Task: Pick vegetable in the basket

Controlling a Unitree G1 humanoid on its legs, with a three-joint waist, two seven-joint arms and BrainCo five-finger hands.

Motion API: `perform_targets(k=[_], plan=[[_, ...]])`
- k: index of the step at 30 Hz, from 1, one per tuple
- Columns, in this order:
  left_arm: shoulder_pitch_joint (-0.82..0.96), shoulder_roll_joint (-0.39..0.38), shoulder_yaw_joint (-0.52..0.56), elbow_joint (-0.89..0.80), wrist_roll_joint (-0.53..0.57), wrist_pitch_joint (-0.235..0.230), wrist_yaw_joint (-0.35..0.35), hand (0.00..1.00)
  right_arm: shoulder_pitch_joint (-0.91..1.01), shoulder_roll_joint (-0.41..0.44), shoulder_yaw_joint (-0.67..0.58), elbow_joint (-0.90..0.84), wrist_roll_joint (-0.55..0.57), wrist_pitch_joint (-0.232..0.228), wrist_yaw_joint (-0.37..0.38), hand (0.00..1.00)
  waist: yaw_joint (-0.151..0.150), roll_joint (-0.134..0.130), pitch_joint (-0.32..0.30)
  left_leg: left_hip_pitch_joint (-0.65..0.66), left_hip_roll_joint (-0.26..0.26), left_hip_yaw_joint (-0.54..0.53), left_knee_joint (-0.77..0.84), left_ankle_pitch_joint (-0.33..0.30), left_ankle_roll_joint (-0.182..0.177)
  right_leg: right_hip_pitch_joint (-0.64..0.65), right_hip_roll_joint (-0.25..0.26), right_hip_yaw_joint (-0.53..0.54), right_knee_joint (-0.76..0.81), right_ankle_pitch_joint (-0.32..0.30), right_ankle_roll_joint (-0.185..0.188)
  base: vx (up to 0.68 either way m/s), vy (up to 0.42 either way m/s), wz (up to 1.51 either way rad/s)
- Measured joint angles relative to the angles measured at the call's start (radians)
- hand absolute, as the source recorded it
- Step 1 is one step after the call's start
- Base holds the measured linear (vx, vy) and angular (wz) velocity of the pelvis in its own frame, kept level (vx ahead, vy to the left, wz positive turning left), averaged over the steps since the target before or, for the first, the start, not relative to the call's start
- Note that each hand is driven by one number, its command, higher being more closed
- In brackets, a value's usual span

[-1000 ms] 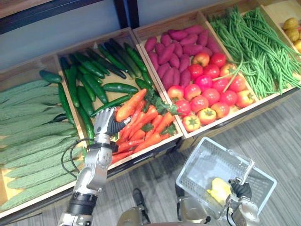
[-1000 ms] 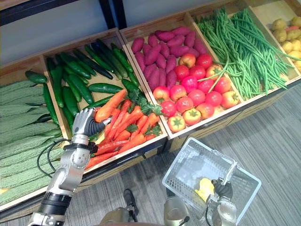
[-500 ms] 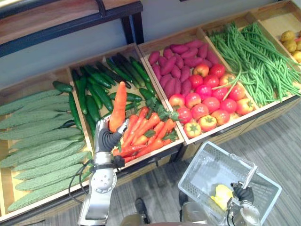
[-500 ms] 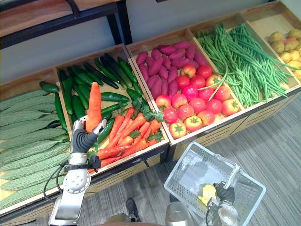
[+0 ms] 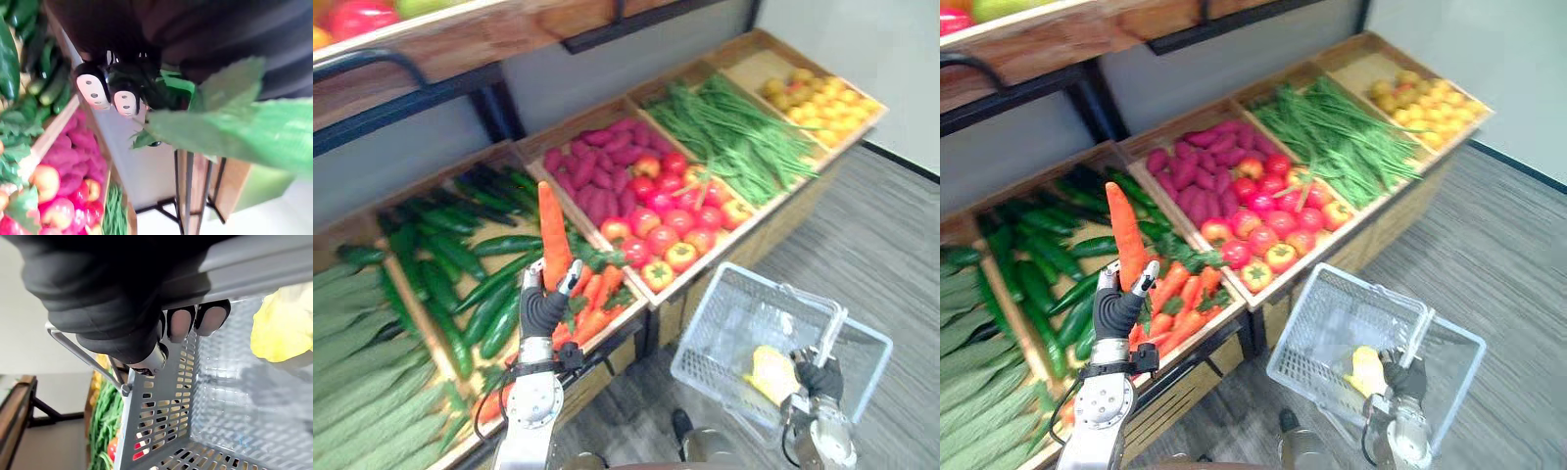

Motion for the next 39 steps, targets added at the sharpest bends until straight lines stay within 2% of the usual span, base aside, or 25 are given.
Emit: perform_targets(k=[1, 2, 3, 4, 5, 6, 7, 8, 9, 10, 12, 13, 14, 16, 17, 18, 19, 20, 21, 22, 23, 25, 33, 37, 39], plan=[[-0.019, 0.004, -0.001, 0.005, 0.000, 0.000, 0.000, 1.00, -0.011, 0.005, 0.008, 0.003, -0.001, 0.000, 0.001, 1.00, -0.007, -0.009, -0.004, 0.028, 0.000, 0.055, -0.006, -0.007, -0.006, -0.012, -0.065, -0.175, 0.026, -0.006, -0.015, 0.01, 0.053, -1.49], [-0.030, 0.003, 0.001, 0.008, 0.000, 0.000, 0.001, 1.00, -0.020, 0.002, 0.010, 0.013, -0.005, 0.000, 0.001, 1.00, -0.010, -0.008, -0.005, 0.044, -0.003, 0.083, -0.007, -0.010, -0.011, -0.009, -0.094, -0.268, 0.034, -0.006, -0.036, 0.07, 0.009, -1.49], [-0.043, 0.002, 0.014, 0.010, 0.000, 0.000, 0.002, 1.00, -0.052, -0.007, 0.013, 0.058, -0.010, 0.000, 0.001, 1.00, -0.011, -0.002, -0.007, 0.068, 0.007, 0.120, -0.011, -0.011, -0.012, 0.007, -0.130, -0.426, 0.028, 0.008, -0.088, 0.08, -0.021, -1.32], [-0.052, 0.001, 0.024, 0.013, 0.000, 0.000, 0.003, 1.00, -0.076, -0.016, 0.014, 0.088, -0.012, 0.000, 0.001, 1.00, -0.010, 0.007, -0.010, 0.080, 0.013, 0.137, -0.019, -0.011, -0.011, 0.018, -0.142, -0.513, 0.024, 0.008, -0.113, 0.12, -0.101, -1.86], [-0.071, -0.001, 0.046, 0.024, 0.000, -0.002, 0.008, 1.00, -0.129, -0.034, 0.015, 0.148, -0.021, 0.000, 0.001, 1.00, -0.005, 0.027, -0.017, 0.105, 0.016, 0.168, -0.054, -0.011, -0.011, 0.035, -0.168, -0.673, 0.035, 0.002, -0.129, 0.13, -0.147, -1.82], [-0.085, 0.001, 0.063, 0.034, -0.001, -0.003, 0.017, 1.00, -0.165, -0.038, 0.016, 0.181, -0.031, 0.003, 0.003, 1.00, -0.004, 0.030, -0.018, 0.123, 0.008, 0.192, -0.071, -0.011, -0.011, 0.033, -0.181, -0.731, 0.045, 0.025, -0.120, 0.19, -0.238, -2.36], [-0.124, -0.003, 0.065, 0.085, -0.012, -0.002, 0.023, 1.00, -0.197, -0.044, 0.017, 0.207, -0.040, 0.009, 0.003, 1.00, -0.005, 0.042, -0.017, 0.143, 0.008, 0.203, -0.073, -0.010, -0.012, 0.008, -0.149, -0.681, 0.047, 0.046, -0.087, 0.14, -0.179, -1.68], [-0.134, -0.005, 0.061, 0.100, -0.014, -0.002, 0.022, 1.00, -0.198, -0.047, 0.017, 0.207, -0.041, 0.013, 0.003, 1.00, -0.007, 0.048, -0.018, 0.146, 0.012, 0.203, -0.068, -0.009, -0.012, 0.003, -0.140, -0.670, 0.047, 0.042, -0.087, 0.20, -0.197, -1.73], [-0.182, -0.014, 0.039, 0.158, -0.022, 0.000, 0.020, 1.00, -0.199, -0.065, 0.023, 0.207, -0.040, 0.022, 0.003, 1.00, -0.014, 0.070, -0.017, 0.148, 0.054, 0.188, 0.025, -0.006, -0.009, 0.001, -0.096, -0.614, 0.047, 0.031, -0.085, 0.24, -0.140, -1.10], [-0.196, -0.016, 0.031, 0.171, -0.023, 0.000, 0.019, 1.00, -0.199, -0.070, 0.028, 0.207, -0.040, 0.027, 0.003, 1.00, -0.016, 0.073, -0.017, 0.144, 0.078, 0.170, 0.095, 0.003, 0.003, 0.007, -0.079, -0.588, 0.044, 0.030, -0.082, 0.30, -0.162, -1.42], [-0.223, -0.007, 0.005, 0.206, -0.041, -0.003, 0.017, 1.00, -0.193, -0.082, 0.056, 0.207, -0.040, 0.030, 0.003, 1.00, -0.017, 0.074, -0.014, 0.076, 0.154, 0.017, 0.400, 0.095, 0.072, 0.081, -0.030, -0.495, -0.020, 0.028, -0.086, 0.31, -0.055, -1.40], [-0.223, -0.010, -0.014, 0.224, -0.044, -0.005, 0.016, 1.00, -0.195, -0.089, 0.072, 0.207, -0.040, 0.028, 0.002, 1.00, -0.013, 0.074, -0.013, -0.001, 0.130, -0.109, 0.518, 0.043, 0.059, 0.114, -0.018, -0.437, -0.056, 0.027, -0.087, 0.29, 0.036, -1.36], [-0.224, -0.009, -0.023, 0.231, -0.052, -0.005, 0.017, 1.00, -0.198, -0.094, 0.078, 0.207, -0.040, 0.028, 0.001, 1.00, -0.011, 0.071, -0.011, -0.046, 0.101, -0.181, 0.547, 0.018, 0.058, 0.127, -0.018, -0.407, -0.067, 0.026, -0.086, 0.27, 0.111, -1.43], [-0.197, -0.009, -0.028, 0.246, -0.063, -0.005, 0.017, 1.00, -0.213, -0.097, 0.103, 0.207, -0.040, 0.026, 0.001, 1.00, 0.012, 0.058, -0.001, -0.193, 0.000, -0.371, 0.524, -0.050, 0.060, 0.172, -0.024, -0.288, -0.096, 0.027, -0.080, 0.29, 0.186, -1.44], [-0.191, -0.008, -0.028, 0.249, -0.063, -0.004, 0.017, 1.00, -0.215, -0.098, 0.108, 0.207, -0.040, 0.025, 0.002, 1.00, 0.022, 0.057, 0.000, -0.220, -0.019, -0.406, 0.493, -0.055, 0.052, 0.180, -0.030, -0.262, -0.098, 0.029, -0.068, 0.29, 0.249, -1.39], [-0.180, -0.008, -0.028, 0.250, -0.063, -0.005, 0.018, 1.00, -0.225, -0.100, 0.118, 0.207, -0.041, 0.024, 0.002, 1.00, 0.029, 0.058, 0.003, -0.266, -0.057, -0.475, 0.399, -0.054, 0.050, 0.189, -0.043, -0.209, -0.095, 0.029, -0.029, 0.13, 0.140, -1.04], [-0.178, -0.008, -0.028, 0.250, -0.063, -0.004, 0.017, 1.00, -0.230, -0.104, 0.124, 0.207, -0.040, 0.023, 0.002, 1.00, 0.031, 0.064, 0.009, -0.279, -0.071, -0.511, 0.329, -0.047, 0.042, 0.199, -0.045, -0.193, -0.094, 0.033, -0.013, 0.24, 0.336, -1.23], [-0.173, -0.013, -0.028, 0.250, -0.070, -0.004, 0.016, 1.00, -0.232, -0.114, 0.134, 0.202, -0.040, 0.021, 0.002, 1.00, 0.036, 0.090, 0.012, -0.283, -0.081, -0.571, 0.139, 0.039, 0.000, 0.203, -0.037, -0.146, -0.085, 0.031, 0.025, 0.21, 0.339, -1.13], [-0.172, -0.017, -0.030, 0.258, -0.080, -0.005, 0.015, 1.00, -0.232, -0.121, 0.153, 0.204, -0.040, 0.023, 0.002, 1.00, 0.041, 0.100, 0.020, -0.261, -0.090, -0.561, 0.106, 0.106, 0.010, 0.213, -0.038, -0.093, -0.079, 0.024, 0.057, 0.26, 0.391, -0.97], [-0.171, -0.010, -0.034, 0.264, -0.082, -0.005, 0.015, 1.00, -0.228, -0.113, 0.162, 0.202, -0.039, 0.022, 0.003, 1.00, 0.033, 0.089, 0.019, -0.249, -0.103, -0.555, 0.086, 0.106, 0.011, 0.216, -0.049, -0.085, -0.092, 0.029, 0.054, 0.22, 0.272, -0.47], [-0.178, 0.005, -0.039, 0.270, -0.093, -0.004, 0.012, 1.00, -0.228, -0.098, 0.177, 0.190, -0.038, 0.021, 0.006, 1.00, 0.017, 0.062, 0.016, -0.240, -0.135, -0.542, 0.049, 0.115, 0.029, 0.218, -0.077, -0.075, -0.121, 0.033, 0.059, 0.15, 0.164, -0.06], [-0.179, 0.008, -0.048, 0.277, -0.102, -0.002, -0.007, 1.00, -0.227, -0.080, 0.213, 0.167, -0.034, 0.021, 0.029, 1.00, 0.019, 0.036, 0.017, -0.218, -0.176, -0.514, -0.010, 0.133, 0.054, 0.217, -0.115, -0.066, -0.152, 0.043, 0.072, 0.16, 0.171, -0.02], [-0.173, 0.006, -0.085, 0.378, -0.119, 0.021, -0.032, 1.00, -0.222, -0.058, 0.362, 0.062, 0.037, 0.022, 0.140, 1.00, 0.022, 0.032, 0.017, -0.166, -0.178, -0.509, -0.083, 0.132, 0.053, 0.248, -0.105, -0.065, -0.191, 0.044, 0.073, 0.09, 0.003, -0.03], [-0.175, 0.006, -0.126, 0.433, -0.116, 0.025, -0.055, 1.00, -0.221, -0.055, 0.405, 0.034, 0.080, 0.023, 0.161, 1.00, 0.022, 0.026, 0.013, -0.135, -0.180, -0.508, -0.116, 0.135, 0.049, 0.270, -0.103, -0.063, -0.207, 0.044, 0.073, 0.05, -0.018, -0.02], [-0.172, 0.024, -0.150, 0.484, -0.105, 0.039, -0.072, 1.00, -0.219, -0.055, 0.410, 0.034, 0.117, 0.023, 0.160, 1.00, 0.021, 0.010, 0.003, -0.122, -0.185, -0.507, -0.134, 0.136, 0.048, 0.280, -0.105, -0.049, -0.220, 0.044, 0.073, 0.04, 0.020, -0.03]])
